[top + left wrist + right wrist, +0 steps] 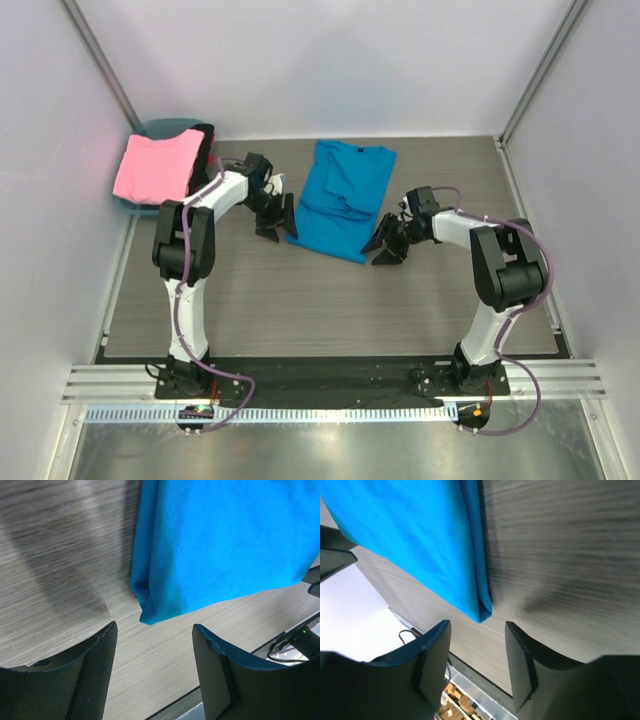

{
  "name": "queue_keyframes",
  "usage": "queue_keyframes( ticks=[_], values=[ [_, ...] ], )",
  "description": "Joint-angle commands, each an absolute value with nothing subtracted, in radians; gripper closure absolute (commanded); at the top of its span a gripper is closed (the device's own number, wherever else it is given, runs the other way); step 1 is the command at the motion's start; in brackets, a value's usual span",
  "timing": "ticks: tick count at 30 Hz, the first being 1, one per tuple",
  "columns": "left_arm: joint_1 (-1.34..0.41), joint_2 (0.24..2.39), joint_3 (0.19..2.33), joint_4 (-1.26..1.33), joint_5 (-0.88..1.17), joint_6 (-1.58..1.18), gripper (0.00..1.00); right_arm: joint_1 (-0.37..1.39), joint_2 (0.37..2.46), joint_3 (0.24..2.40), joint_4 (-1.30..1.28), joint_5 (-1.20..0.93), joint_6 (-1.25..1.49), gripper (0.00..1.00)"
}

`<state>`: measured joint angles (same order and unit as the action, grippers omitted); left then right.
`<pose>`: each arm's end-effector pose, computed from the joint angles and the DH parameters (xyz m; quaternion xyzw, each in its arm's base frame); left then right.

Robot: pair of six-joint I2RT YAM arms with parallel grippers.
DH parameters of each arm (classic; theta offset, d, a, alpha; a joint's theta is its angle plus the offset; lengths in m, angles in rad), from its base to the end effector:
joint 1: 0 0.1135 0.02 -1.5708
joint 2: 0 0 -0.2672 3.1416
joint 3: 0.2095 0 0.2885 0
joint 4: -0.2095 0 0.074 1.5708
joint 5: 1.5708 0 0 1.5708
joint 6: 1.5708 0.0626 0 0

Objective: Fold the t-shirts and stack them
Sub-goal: Fold the tshirt

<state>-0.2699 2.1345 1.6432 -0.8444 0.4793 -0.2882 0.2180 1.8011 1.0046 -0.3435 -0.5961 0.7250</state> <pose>0.4454 -0.1532 0.1331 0.0190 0.9649 -0.2580 0.0446 0.3573 0.1151 0.0995 0.1734 0.9197 0.3484 0.0517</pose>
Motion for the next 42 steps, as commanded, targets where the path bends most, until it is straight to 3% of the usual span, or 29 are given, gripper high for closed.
queue_keyframes(
  ticks=[1, 18, 24, 32, 33, 36, 42],
  values=[
    [-0.268, 2.140, 1.647, -0.845, 0.523, -0.294, 0.37, 0.235, 1.830, 1.038, -0.298, -0.618, 0.781, 0.48],
    [-0.267, 2.240, 1.701, -0.830, 0.526, -0.304, 0.49, 0.261, 1.891, 1.035, -0.290, -0.643, 0.811, 0.57],
    [-0.268, 2.250, 1.701, -0.821, 0.532, -0.305, 0.62, 0.262, 1.899, 1.032, -0.287, -0.620, 0.811, 0.64],
    [-0.268, 2.237, 1.666, -0.813, 0.554, -0.310, 0.96, 0.258, 1.899, 1.022, -0.275, -0.591, 0.804, 0.83],
    [-0.268, 2.230, 1.661, -0.810, 0.558, -0.311, 1.00, 0.255, 1.893, 1.022, -0.267, -0.588, 0.801, 0.90],
    [-0.267, 2.188, 1.631, -0.810, 0.563, -0.308, 1.00, 0.245, 1.869, 1.022, -0.267, -0.583, 0.781, 0.99],
    [-0.268, 2.002, 1.525, -0.799, 0.587, -0.322, 1.00, 0.199, 1.781, 1.068, -0.357, -0.632, 0.657, 0.99]
  ],
)
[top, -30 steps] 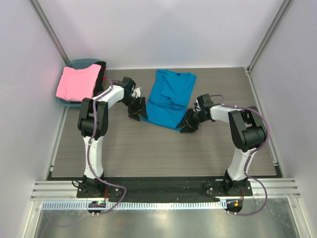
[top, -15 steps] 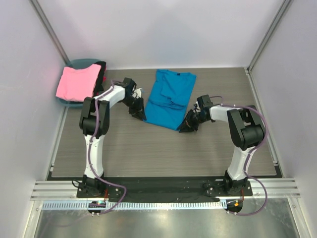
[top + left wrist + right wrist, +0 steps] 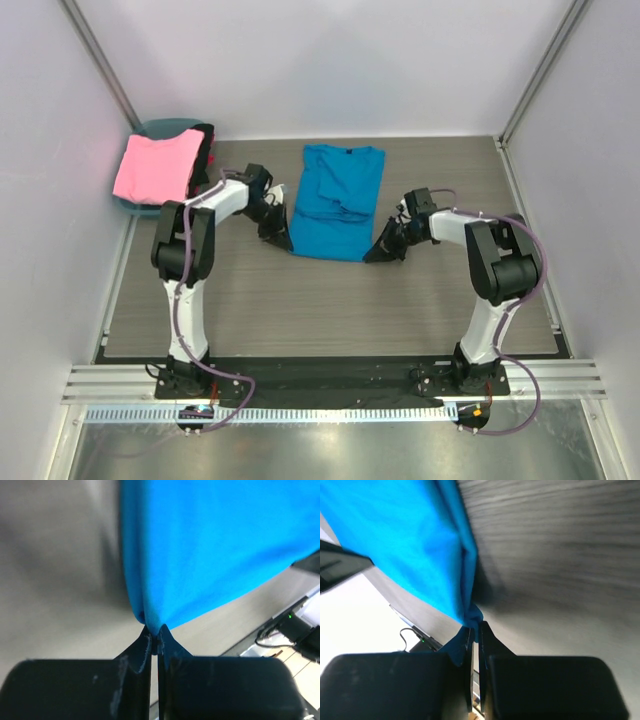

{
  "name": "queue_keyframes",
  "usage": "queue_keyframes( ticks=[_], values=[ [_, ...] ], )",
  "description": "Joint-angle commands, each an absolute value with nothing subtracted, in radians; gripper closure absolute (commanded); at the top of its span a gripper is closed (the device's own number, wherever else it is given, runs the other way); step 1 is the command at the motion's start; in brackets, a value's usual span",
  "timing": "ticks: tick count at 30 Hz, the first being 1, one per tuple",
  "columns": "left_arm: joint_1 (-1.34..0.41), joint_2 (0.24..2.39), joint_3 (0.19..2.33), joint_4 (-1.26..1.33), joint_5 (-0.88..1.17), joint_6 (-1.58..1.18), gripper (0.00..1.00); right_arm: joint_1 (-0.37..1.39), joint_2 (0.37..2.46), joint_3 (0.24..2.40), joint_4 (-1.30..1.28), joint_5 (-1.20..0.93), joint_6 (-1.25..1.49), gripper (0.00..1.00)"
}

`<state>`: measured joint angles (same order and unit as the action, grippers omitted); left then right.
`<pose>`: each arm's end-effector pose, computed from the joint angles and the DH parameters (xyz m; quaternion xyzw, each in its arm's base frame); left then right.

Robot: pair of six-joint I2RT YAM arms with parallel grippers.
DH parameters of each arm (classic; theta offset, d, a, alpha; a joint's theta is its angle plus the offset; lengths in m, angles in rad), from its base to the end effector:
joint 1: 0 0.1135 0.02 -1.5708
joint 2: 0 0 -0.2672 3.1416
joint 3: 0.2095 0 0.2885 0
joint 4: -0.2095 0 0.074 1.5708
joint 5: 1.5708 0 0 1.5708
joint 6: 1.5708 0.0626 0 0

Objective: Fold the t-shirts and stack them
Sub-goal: Fold the tshirt

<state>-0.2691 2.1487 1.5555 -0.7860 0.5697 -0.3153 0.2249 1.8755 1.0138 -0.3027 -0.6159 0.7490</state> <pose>0.4322 -0.1542 0.1049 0.0048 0.9557 -0.2943 0.0073 0.3613 0.1197 0.0784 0.1827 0.9173 0.3523 0.0310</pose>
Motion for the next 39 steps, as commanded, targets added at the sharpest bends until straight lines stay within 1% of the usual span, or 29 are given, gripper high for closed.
queue_keyframes(
  ticks=[1, 5, 14, 21, 24, 27, 30, 31, 39],
  values=[
    [-0.268, 1.971, 1.496, -0.801, 0.589, -0.325, 1.00, 0.193, 1.752, 1.077, -0.377, -0.637, 0.640, 0.99],
    [-0.271, 1.852, 1.424, -0.799, 0.598, -0.330, 1.00, 0.172, 1.666, 1.095, -0.458, -0.663, 0.586, 0.99],
    [-0.325, 1.628, 1.278, -0.795, 0.601, -0.341, 1.00, 0.172, 1.479, 1.032, -0.497, -0.670, 0.560, 0.99],
    [-0.328, 1.528, 1.167, -0.772, 0.597, -0.371, 1.00, 0.172, 1.404, 1.037, -0.534, -0.663, 0.529, 0.99],
    [-0.319, 1.535, 1.173, -0.761, 0.583, -0.368, 1.00, 0.173, 1.396, 1.028, -0.526, -0.649, 0.525, 0.99],
    [-0.290, 1.566, 1.216, -0.756, 0.575, -0.361, 1.00, 0.172, 1.413, 1.048, -0.500, -0.637, 0.515, 0.99],
    [-0.266, 1.641, 1.333, -0.761, 0.557, -0.331, 1.00, 0.172, 1.479, 1.118, -0.462, -0.620, 0.496, 0.99],
    [-0.261, 1.688, 1.406, -0.765, 0.546, -0.322, 1.00, 0.173, 1.500, 1.170, -0.451, -0.615, 0.483, 0.99],
    [-0.236, 1.943, 1.787, -0.798, 0.492, -0.249, 1.00, 0.167, 1.825, 1.489, -0.402, -0.565, 0.405, 0.99]
  ],
)
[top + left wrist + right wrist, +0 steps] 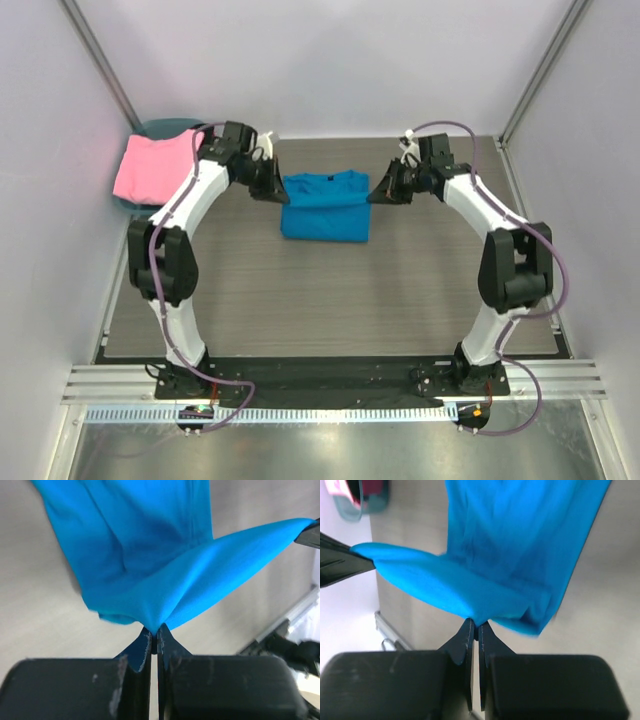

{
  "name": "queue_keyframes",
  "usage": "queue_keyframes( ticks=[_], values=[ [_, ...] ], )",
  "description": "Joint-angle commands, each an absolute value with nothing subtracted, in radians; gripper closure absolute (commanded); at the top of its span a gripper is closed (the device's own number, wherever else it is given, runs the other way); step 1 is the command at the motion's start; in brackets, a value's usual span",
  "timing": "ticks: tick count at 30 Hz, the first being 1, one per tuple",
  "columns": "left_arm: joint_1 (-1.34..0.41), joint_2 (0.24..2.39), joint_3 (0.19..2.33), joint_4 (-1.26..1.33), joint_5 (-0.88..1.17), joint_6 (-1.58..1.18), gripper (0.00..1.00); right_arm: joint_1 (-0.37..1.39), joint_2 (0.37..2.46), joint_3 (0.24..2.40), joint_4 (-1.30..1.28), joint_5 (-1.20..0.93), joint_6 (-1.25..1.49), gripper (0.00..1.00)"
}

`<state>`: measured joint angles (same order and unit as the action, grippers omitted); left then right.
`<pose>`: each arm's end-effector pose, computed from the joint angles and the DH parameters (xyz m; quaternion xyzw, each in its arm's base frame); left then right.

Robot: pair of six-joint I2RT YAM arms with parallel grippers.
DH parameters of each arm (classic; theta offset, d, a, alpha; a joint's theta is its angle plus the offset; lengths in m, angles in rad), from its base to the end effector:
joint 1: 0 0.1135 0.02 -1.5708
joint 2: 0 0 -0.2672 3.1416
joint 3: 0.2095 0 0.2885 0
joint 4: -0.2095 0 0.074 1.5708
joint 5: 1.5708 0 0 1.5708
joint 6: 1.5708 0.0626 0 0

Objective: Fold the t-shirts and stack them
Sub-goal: Fold the tshirt

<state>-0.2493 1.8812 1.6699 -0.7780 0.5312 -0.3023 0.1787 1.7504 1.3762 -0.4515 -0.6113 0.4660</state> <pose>0.4383 -0.1443 0.2605 0.0507 0.9261 -0.3173 0.1977 0.4239 0.1131 0.2370 0.0188 0.8948 0.3758 0.2405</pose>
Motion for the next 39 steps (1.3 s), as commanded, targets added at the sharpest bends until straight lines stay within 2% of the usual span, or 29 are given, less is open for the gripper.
queue_keyframes(
  ticks=[1, 12, 13, 14, 15, 17, 19, 22, 25, 28, 34, 39],
  values=[
    [-0.236, 1.968, 1.819, -0.804, 0.489, -0.242, 1.00, 0.163, 1.854, 1.547, -0.400, -0.552, 0.396, 0.99],
    [-0.227, 2.275, 2.189, -0.759, 0.408, -0.201, 1.00, 0.146, 2.216, 1.943, -0.382, -0.465, 0.345, 0.99],
    [-0.227, 2.313, 2.224, -0.741, 0.400, -0.198, 0.97, 0.147, 2.252, 1.982, -0.374, -0.451, 0.351, 0.96],
    [-0.227, 2.325, 2.241, -0.733, 0.393, -0.196, 0.91, 0.147, 2.273, 1.996, -0.365, -0.439, 0.353, 0.90],
    [-0.227, 2.336, 2.250, -0.720, 0.379, -0.196, 0.71, 0.147, 2.287, 2.009, -0.354, -0.427, 0.354, 0.79],
    [-0.227, 2.359, 2.279, -0.689, 0.325, -0.198, 0.66, 0.146, 2.315, 2.045, -0.330, -0.404, 0.345, 0.56],
    [-0.229, 2.347, 2.278, -0.678, 0.287, -0.215, 0.56, 0.147, 2.310, 2.069, -0.328, -0.370, 0.331, 0.49],
    [-0.229, 2.307, 2.234, -0.672, 0.210, -0.233, 0.46, 0.137, 2.249, 2.021, -0.354, -0.394, 0.307, 0.43],
    [-0.229, 2.229, 2.155, -0.675, 0.202, -0.236, 0.44, 0.124, 2.195, 1.915, -0.396, -0.452, 0.304, 0.37],
    [-0.229, 2.168, 2.063, -0.705, 0.280, -0.232, 0.44, 0.121, 2.175, 1.801, -0.408, -0.523, 0.337, 0.35],
    [-0.227, 2.105, 1.913, -0.761, 0.650, -0.190, 0.52, 0.120, 2.230, 1.729, -0.396, -0.620, 0.428, 0.33],
    [-0.232, 2.137, 1.847, -0.732, 0.784, -0.235, 0.53, 0.120, 2.296, 1.743, -0.374, -0.634, 0.457, 0.32]
  ],
)
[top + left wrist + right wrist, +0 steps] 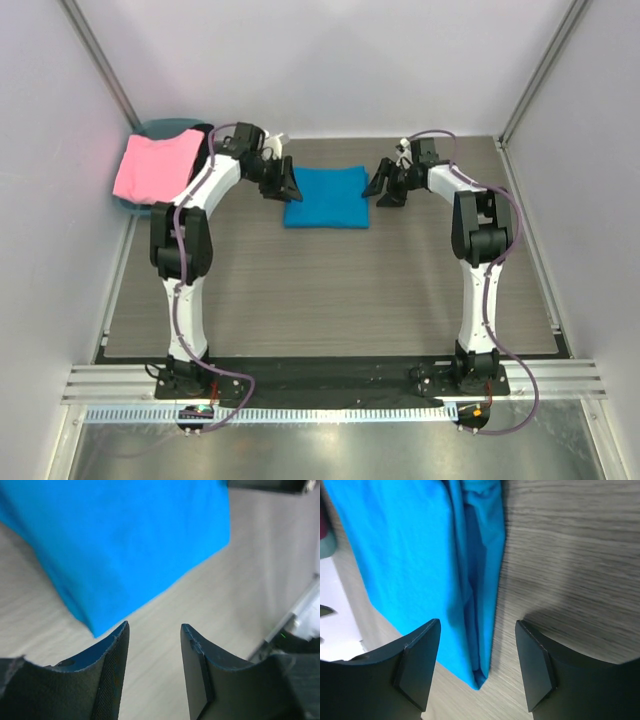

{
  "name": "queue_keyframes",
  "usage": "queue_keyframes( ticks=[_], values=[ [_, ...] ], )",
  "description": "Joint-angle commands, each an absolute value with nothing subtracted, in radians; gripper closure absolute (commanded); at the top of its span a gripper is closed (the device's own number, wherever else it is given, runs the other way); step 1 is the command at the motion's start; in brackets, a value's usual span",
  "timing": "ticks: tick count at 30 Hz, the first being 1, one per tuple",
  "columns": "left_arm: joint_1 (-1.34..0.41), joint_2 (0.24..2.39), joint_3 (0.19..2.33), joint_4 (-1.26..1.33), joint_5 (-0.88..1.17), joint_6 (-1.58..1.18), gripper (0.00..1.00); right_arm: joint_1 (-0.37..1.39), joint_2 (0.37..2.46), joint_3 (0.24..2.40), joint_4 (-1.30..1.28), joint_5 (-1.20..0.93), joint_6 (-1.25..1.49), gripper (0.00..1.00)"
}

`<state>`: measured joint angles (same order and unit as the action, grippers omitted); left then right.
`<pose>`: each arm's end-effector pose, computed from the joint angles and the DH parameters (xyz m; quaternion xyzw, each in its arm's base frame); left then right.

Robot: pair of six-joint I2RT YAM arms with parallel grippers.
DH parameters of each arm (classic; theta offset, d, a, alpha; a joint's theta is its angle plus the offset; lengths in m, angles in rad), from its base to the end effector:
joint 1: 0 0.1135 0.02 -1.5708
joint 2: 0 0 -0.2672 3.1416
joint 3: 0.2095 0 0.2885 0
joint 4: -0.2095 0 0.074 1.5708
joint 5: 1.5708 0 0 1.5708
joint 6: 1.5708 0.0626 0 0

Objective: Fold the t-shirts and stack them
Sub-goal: Fold the tshirt, then neatly place the folded tshirt to the corner

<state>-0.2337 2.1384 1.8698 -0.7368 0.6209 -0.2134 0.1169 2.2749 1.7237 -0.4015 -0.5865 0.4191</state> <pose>0.4960 -0.1555 0.2163 0.0945 0.9135 -0.3450 0.1940 0.5302 0.0971 0.1177 0.0504 0.9148 0.3426 0.2079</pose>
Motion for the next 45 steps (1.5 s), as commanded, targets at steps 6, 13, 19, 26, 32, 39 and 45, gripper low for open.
queue_keyframes(
  ticks=[6, 13, 19, 26, 32, 39, 45],
  values=[
    [-0.238, 2.229, 1.891, -0.747, 0.781, -0.227, 0.55, 0.120, 2.362, 1.770, -0.350, -0.640, 0.500, 0.32],
    [-0.250, 2.272, 1.904, -0.770, 0.730, -0.195, 0.58, 0.126, 2.431, 1.772, -0.315, -0.658, 0.561, 0.34],
    [-0.255, 2.287, 1.908, -0.778, 0.704, -0.184, 0.60, 0.129, 2.457, 1.779, -0.307, -0.658, 0.577, 0.39],
    [-0.267, 2.293, 1.924, -0.779, 0.693, -0.181, 0.62, 0.140, 2.473, 1.798, -0.298, -0.666, 0.572, 0.53],
    [-0.276, 2.278, 1.925, -0.787, 0.678, -0.169, 0.62, 0.155, 2.487, 1.813, -0.291, -0.684, 0.555, 0.71],
    [-0.273, 2.191, 1.962, -0.845, 0.557, -0.082, 0.63, 0.127, 2.419, 1.871, -0.373, -0.701, 0.407, 0.99],
    [-0.265, 2.119, 1.974, -0.911, 0.468, 0.026, 0.63, 0.066, 2.376, 1.988, -0.629, -0.667, 0.132, 0.99]
  ],
)
